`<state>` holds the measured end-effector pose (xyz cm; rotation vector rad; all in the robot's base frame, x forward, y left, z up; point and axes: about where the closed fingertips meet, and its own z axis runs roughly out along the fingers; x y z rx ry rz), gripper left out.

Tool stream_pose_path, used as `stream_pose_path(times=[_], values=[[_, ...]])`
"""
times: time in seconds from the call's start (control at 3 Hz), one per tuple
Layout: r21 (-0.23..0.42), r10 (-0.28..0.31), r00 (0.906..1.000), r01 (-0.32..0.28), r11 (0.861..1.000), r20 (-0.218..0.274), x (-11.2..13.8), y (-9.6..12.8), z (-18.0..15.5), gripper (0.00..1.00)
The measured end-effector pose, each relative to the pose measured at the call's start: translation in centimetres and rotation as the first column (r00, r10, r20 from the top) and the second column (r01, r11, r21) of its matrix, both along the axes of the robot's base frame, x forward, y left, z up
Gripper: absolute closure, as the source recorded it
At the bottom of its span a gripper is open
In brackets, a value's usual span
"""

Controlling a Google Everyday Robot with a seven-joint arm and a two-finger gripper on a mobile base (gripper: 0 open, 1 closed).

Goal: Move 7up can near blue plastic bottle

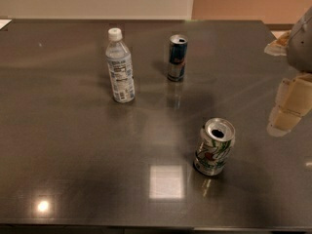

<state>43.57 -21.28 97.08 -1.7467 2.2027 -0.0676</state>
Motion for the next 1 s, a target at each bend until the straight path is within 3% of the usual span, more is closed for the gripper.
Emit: stream_pose_path(times=[0.67, 1.0], values=[[0.112, 0.110, 0.9920, -0.102, 0.988, -0.063, -2.0, 2.7, -3.5, 0.00], [0.168, 0.188, 0.9769, -0.169, 0.971, -0.102, -3.9, 4.8, -4.7, 0.00]])
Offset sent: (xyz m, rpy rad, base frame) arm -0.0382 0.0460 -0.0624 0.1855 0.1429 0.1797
